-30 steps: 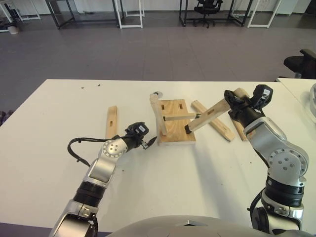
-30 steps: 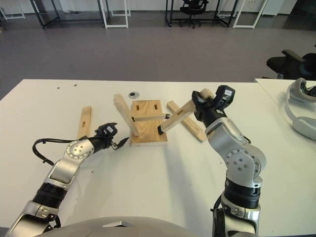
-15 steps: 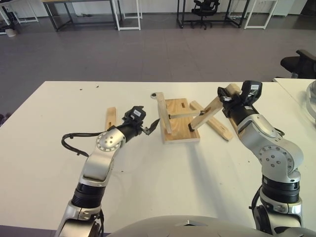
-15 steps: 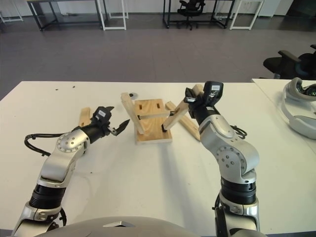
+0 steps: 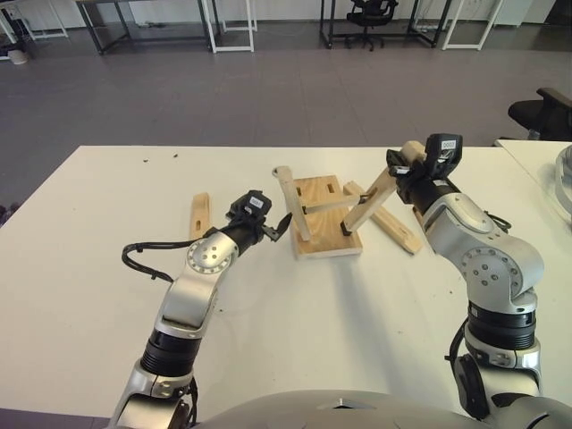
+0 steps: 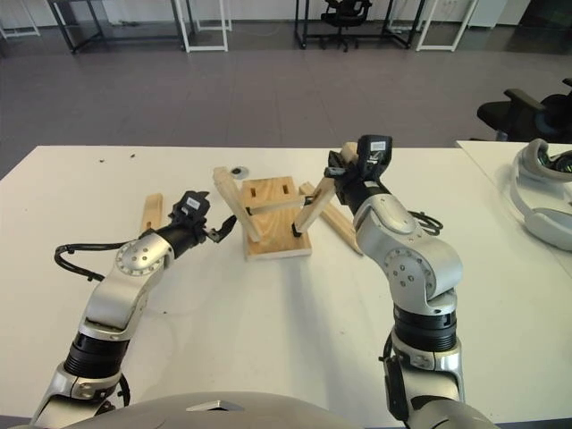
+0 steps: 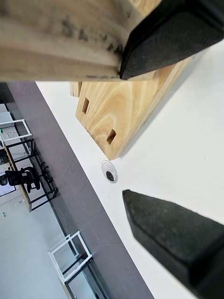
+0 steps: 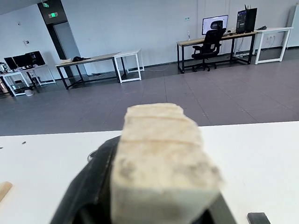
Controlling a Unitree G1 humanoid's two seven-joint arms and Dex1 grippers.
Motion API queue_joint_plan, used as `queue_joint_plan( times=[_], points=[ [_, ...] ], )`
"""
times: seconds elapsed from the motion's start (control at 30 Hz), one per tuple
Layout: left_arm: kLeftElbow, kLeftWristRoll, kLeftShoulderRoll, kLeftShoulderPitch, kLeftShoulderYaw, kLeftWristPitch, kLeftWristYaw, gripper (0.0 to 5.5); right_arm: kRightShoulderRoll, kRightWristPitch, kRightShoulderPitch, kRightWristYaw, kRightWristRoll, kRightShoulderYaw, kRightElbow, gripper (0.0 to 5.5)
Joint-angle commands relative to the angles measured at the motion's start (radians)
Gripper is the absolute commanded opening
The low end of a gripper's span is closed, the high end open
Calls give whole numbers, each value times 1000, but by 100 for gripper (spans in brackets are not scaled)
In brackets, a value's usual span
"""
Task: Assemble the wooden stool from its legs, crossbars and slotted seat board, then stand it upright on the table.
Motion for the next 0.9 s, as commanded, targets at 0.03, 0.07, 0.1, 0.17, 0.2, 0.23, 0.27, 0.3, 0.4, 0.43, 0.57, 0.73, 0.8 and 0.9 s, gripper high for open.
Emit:
queue_joint_plan(
  times=[0.03,0.07,0.1,0.17,0.2,0.23,0.27,0.3,0.4,0.43,0.57,0.73,0.8,0.9],
  points=[
    [-9,-11,-17,-44,-51,-15,-22,436,-82,97,154,135,-72,170,68,117],
    [-10,-10,-17,-45,-52,-15,-24,436,-97,80,174,157,-85,166,86,120],
    [-9,-10,-16,-46,-54,-15,-26,436,-97,66,189,171,-89,144,117,122],
    [-8,-10,-13,-48,-59,-17,-30,436,-81,30,204,188,-90,88,195,125],
    [-7,-9,-11,-49,-60,-17,-32,436,-79,8,207,204,-91,67,236,125],
    [-7,-9,-7,-47,-60,-18,-32,436,-81,-15,201,234,-90,56,273,126],
    [-8,-9,-3,-47,-59,-18,-33,436,-90,-35,193,268,-95,56,302,126],
    [-8,-10,1,-46,-58,-18,-34,436,-96,-49,182,296,-102,59,325,126],
    [-14,-11,16,-56,-54,-16,-46,436,-97,-68,143,344,-115,58,395,126],
    [-24,-9,29,-55,-50,-11,-50,436,-100,-76,134,355,-123,60,410,126],
    [-125,-28,73,-48,93,10,-12,436,-108,-100,103,371,-151,74,404,126],
    [-310,-180,-86,-149,231,68,102,436,-76,-73,106,314,-135,62,342,126],
    [-342,-258,-153,-204,234,106,127,436,-76,-70,122,304,-140,84,300,126],
    [-315,-278,-160,-253,210,133,139,436,-70,-74,132,295,-149,99,293,126]
  ],
)
